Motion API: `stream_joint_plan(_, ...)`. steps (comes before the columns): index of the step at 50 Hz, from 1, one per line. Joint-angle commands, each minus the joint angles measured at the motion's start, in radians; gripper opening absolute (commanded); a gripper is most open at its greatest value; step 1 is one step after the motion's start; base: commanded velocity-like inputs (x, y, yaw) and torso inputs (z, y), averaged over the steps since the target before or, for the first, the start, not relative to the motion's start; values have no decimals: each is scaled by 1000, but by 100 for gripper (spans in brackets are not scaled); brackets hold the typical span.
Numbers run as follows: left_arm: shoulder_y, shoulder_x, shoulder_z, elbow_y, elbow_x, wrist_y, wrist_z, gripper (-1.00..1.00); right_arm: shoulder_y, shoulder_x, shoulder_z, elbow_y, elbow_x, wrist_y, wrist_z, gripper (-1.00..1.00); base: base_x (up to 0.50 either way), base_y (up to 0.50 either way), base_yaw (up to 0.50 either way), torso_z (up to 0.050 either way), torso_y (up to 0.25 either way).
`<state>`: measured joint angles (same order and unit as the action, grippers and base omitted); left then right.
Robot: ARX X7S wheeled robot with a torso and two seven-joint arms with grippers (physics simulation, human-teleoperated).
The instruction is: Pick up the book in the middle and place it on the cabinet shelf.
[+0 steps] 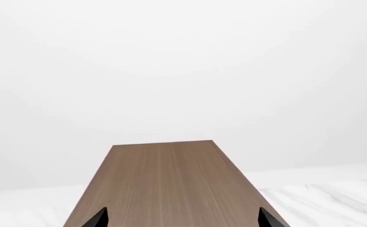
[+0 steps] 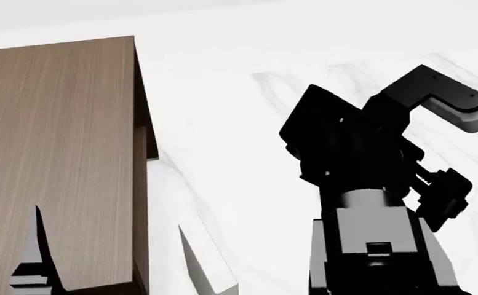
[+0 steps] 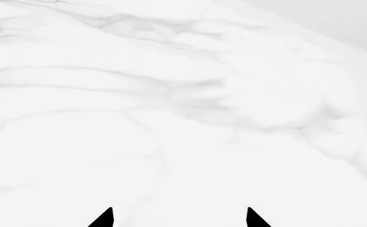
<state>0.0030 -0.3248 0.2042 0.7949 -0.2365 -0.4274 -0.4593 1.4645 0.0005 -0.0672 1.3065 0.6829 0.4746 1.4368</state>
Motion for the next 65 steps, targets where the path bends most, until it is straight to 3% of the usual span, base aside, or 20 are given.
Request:
stream_joint_plan(1, 0, -2, 2, -6, -3, 11, -5, 100, -27, 0, 72, 2, -1, 27, -34, 100, 0, 0, 0, 0, 0)
stream_joint_plan(15, -2, -8, 11, -10, -4, 13, -8, 100, -34, 0, 44, 2, 13, 39, -62, 100, 0, 0, 0, 0, 0)
stream_joint_plan(41, -3, -13, 21, -16, -22, 20, -11, 100, -28, 0, -394, 2, 392, -15, -152, 100, 0, 0, 0, 0, 0)
stream_joint_plan(55, -4, -18, 25, -14, -26, 21, -16, 100, -75, 0, -317, 2, 333, -49, -193, 100, 0, 0, 0, 0, 0)
stream_joint_plan(65, -5, -20, 33, -18, -29, 25, -16, 100, -107, 0, -138, 2, 171, -62, -259, 100, 0, 0, 0, 0, 0)
